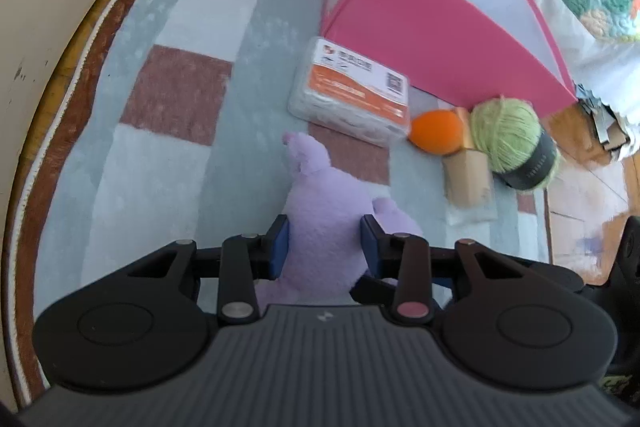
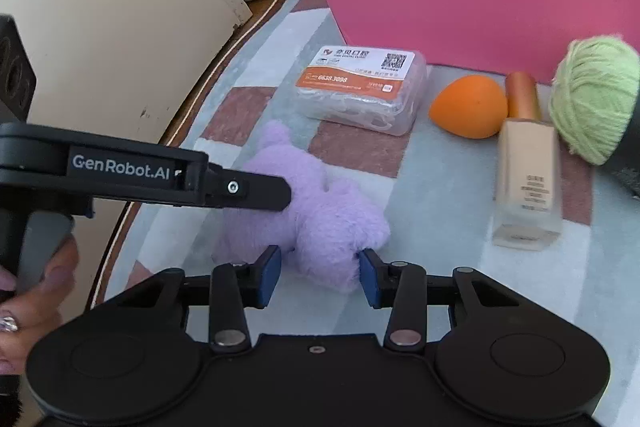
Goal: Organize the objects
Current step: 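Grasp the purple plush toy with the left tool, then carry the plush toy with the left tool into the pink box and release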
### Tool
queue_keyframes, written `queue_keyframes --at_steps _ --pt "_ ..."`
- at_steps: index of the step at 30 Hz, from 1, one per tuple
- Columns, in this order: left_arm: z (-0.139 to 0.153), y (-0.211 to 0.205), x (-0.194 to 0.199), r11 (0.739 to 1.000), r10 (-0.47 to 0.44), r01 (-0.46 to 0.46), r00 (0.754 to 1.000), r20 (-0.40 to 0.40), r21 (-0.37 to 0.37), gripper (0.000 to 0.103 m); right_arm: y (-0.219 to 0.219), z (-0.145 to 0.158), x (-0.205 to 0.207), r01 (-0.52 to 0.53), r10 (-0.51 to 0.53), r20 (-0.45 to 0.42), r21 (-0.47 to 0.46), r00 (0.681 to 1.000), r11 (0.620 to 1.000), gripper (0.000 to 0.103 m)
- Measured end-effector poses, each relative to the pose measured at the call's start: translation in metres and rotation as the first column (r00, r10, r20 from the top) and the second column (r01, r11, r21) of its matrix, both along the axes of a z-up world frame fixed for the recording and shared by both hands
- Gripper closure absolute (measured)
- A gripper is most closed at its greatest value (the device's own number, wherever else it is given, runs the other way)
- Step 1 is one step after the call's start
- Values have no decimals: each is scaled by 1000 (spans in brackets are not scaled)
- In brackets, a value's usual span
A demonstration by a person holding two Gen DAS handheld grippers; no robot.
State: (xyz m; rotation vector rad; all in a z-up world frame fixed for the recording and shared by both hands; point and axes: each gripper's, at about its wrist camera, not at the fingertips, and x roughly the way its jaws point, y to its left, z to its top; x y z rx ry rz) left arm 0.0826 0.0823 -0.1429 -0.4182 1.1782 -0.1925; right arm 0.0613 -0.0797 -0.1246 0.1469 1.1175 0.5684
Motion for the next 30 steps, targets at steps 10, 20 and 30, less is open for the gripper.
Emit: queue_keyframes --at_steps 10,20,30 --pt "74 -24 -27 997 -79 77 992 99 24 66 -16 64 -35 -27 38 187 -58 982 998 54" --pt "161 -57 -14 984 -175 173 953 249 29 66 -59 144 -33 36 -17 372 -44 928 998 54" --pt "209 -98 66 968 -248 232 927 281 92 66 -88 177 24 126 -88 479 -49 874 991 54"
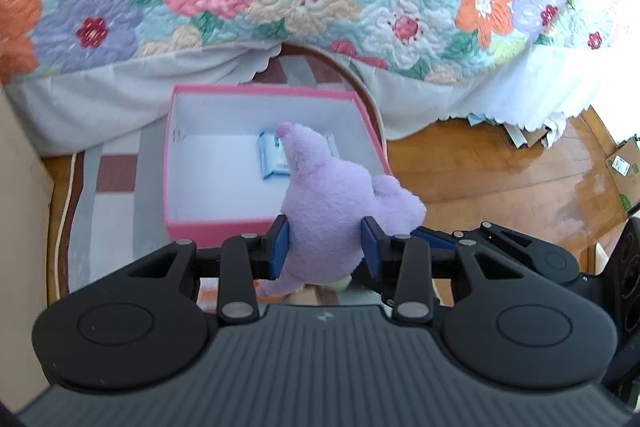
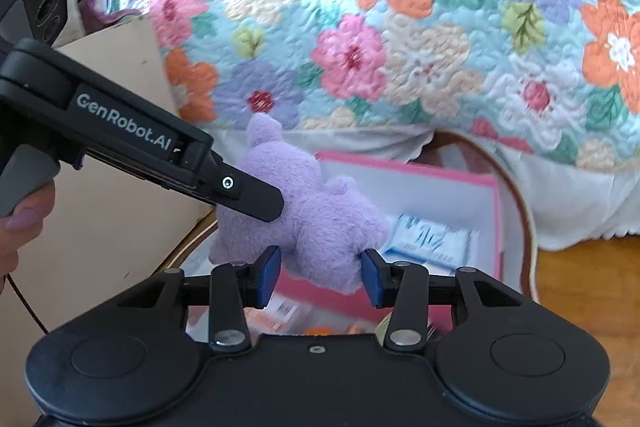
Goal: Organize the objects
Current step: 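Carry the plush toy with the left tool into the pink box and release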
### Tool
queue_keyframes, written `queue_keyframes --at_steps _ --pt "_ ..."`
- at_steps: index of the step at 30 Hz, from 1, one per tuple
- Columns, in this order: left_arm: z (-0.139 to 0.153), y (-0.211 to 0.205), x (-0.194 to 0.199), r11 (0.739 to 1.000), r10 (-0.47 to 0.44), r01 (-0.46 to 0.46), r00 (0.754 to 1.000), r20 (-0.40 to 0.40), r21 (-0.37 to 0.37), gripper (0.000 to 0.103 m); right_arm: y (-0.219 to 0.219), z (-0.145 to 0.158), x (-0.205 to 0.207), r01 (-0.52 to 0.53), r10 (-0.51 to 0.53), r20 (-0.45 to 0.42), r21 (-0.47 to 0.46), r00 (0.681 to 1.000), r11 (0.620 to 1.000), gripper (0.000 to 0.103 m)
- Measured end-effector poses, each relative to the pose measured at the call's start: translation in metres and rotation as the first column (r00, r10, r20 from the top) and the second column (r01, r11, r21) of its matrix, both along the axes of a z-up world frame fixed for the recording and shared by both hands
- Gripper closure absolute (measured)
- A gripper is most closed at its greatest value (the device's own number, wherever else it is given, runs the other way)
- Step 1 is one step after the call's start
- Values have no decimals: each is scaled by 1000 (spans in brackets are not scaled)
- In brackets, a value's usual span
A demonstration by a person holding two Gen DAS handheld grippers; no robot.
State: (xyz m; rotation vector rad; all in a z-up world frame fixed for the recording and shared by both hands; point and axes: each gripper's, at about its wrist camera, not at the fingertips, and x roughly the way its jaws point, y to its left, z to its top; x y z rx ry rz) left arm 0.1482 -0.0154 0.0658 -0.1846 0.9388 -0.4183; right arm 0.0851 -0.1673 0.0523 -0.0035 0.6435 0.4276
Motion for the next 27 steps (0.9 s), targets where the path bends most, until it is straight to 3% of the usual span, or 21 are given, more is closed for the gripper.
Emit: queue_keyframes --at_steps 7,14,18,27 --pt "-9 -5 67 998 58 -59 998 -33 -30 66 -6 -1 64 -25 25 -23 -20 999 999 53" --pt "-63 -2 123 994 107 -109 988 -112 -17 66 2 -45 130 -25 23 -157 -11 987 1000 53" --pt "-101 -2 143 992 121 -126 975 -187 -14 66 3 -79 154 -21 25 -248 17 968 1000 53" --pt "-167 -1 163 987 149 -162 935 -321 -15 65 -5 -136 189 20 22 -464 85 886 996 53"
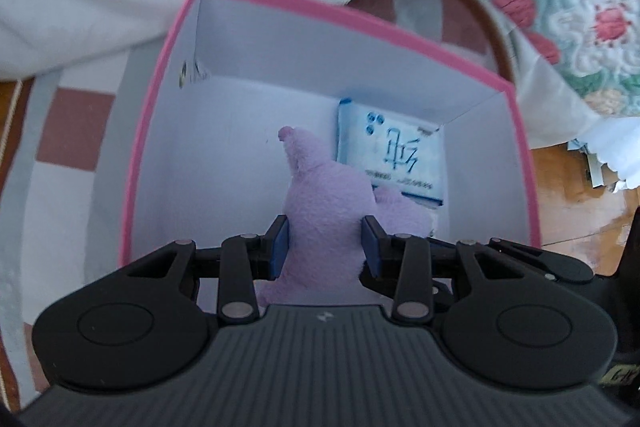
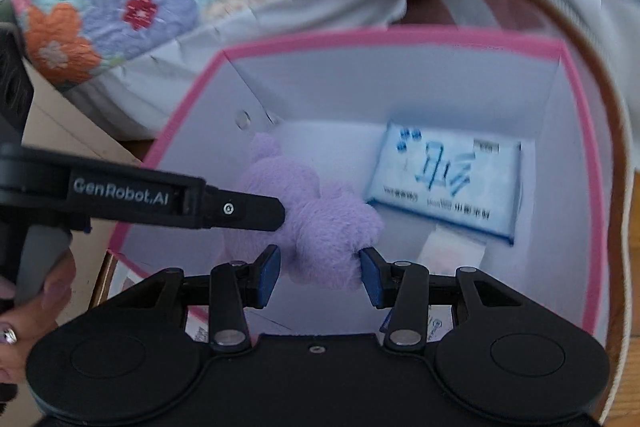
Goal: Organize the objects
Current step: 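Carry the plush toy with the left tool into the pink box and release, then withdraw the left tool and move toward the green yarn ball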
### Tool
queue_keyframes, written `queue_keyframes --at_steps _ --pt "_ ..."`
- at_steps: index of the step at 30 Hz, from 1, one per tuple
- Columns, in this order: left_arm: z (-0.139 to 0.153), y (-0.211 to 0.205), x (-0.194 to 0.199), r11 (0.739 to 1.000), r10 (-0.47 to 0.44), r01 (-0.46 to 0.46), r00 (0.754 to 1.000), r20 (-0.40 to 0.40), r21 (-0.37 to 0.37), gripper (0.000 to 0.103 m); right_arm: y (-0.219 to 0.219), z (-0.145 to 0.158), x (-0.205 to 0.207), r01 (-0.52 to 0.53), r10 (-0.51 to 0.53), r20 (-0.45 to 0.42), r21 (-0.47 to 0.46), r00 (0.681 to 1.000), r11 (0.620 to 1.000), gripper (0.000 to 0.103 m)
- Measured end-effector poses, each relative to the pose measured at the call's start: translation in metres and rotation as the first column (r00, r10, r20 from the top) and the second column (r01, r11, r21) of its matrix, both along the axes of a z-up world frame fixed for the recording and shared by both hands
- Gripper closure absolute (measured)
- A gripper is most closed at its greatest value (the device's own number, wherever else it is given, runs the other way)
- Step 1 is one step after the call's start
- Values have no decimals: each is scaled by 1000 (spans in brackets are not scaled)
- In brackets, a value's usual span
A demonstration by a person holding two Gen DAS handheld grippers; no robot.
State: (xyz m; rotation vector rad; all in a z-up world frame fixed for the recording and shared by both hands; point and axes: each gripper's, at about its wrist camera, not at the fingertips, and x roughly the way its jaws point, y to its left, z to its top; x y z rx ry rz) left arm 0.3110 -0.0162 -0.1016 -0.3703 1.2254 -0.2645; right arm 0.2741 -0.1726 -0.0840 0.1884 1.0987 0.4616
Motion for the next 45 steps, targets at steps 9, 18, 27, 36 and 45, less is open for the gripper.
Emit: queue_keyframes --at_steps 9,18,27,36,45 --pt "-32 -7 3 999 40 -40 997 -60 4 62 6 -20 7 -15 9 -81 -75 997 997 53" --pt "-5 -10 -11 990 -24 18 999 41 140 53 -23 19 -14 -48 51 30 -90 998 995 46" --pt "74 -14 -54 986 -75 57 990 116 154 51 -55 90 -78 -58 71 157 -87 985 994 37" --pt "155 -24 -114 990 -122 105 974 191 95 49 -63 152 -138 -75 107 246 -137 963 988 35" --pt "192 -27 -163 987 -158 147 965 209 67 46 -62 176 -192 -176 222 274 -183 936 967 32"
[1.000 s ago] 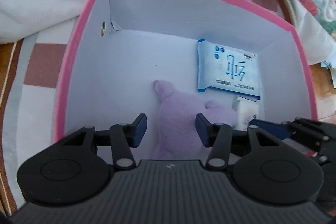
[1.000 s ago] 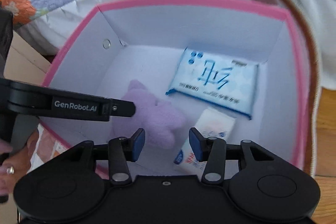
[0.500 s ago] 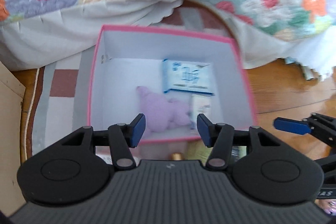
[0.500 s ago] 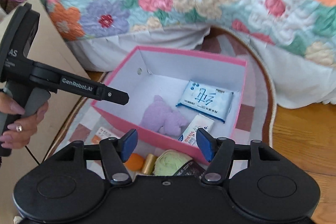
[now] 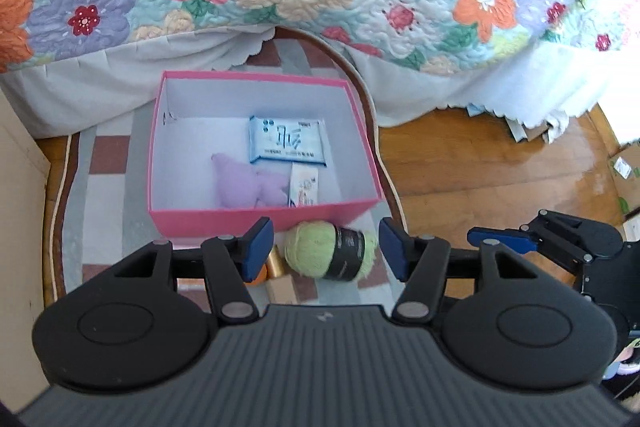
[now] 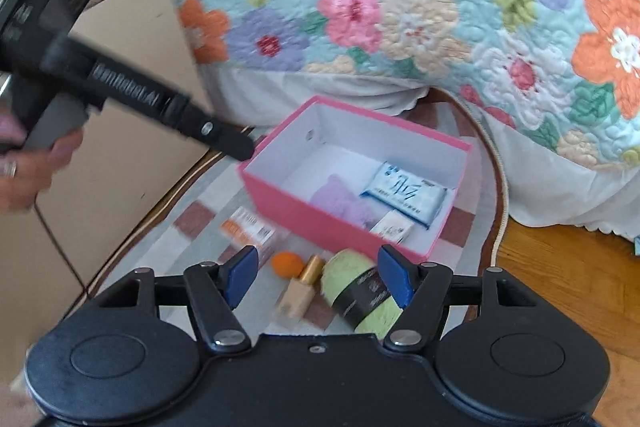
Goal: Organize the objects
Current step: 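Withdraw the left tool and move toward the green yarn ball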
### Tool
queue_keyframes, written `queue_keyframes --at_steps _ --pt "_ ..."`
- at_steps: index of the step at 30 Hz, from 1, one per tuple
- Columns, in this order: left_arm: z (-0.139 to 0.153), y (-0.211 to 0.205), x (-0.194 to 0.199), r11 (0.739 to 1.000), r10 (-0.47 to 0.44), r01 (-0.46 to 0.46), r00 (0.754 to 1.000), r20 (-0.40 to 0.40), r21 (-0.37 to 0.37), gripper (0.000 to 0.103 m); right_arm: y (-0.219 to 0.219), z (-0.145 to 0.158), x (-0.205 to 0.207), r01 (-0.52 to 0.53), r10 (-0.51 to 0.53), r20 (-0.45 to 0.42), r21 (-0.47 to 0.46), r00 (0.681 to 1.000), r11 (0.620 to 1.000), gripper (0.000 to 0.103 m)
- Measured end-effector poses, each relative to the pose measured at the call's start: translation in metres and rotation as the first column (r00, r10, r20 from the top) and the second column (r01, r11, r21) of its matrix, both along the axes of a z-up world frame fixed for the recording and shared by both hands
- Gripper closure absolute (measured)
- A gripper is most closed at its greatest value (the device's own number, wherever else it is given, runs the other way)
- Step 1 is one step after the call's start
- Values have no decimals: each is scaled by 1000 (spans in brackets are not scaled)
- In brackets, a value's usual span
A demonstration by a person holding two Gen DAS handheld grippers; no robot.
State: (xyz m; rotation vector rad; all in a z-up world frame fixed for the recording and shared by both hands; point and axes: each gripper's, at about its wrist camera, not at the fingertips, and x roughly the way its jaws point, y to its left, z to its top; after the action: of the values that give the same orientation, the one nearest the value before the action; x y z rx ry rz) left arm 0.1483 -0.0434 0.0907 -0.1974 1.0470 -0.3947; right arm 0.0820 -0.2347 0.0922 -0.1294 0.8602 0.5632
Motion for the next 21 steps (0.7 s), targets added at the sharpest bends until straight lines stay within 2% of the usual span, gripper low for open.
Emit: queue_keyframes --at_steps 5,9,12,17,21 --pt "0 1 -23 1000 -16 16 1000 -3 -3 46 6 1 -26 -72 73 18 -28 997 997 30" --pt "-11 -1 -33 1000 -18 18 1000 -8 -23 46 8 -8 -38 -103 104 31 -24 994 994 22" --pt "-25 -4 -36 999 -29 28 999 -16 -41 46 3 -25 -42 -71 71 30 1 997 997 21" --pt "-49 -12 -33 997 -67 67 998 -13 -34 45 -11 -65 -38 38 -33 -38 118 999 992 21" --pt "-67 -23 -26 996 -94 94 995 17 -2 45 -15 -88 -27 103 -100 -34 123 994 987 18"
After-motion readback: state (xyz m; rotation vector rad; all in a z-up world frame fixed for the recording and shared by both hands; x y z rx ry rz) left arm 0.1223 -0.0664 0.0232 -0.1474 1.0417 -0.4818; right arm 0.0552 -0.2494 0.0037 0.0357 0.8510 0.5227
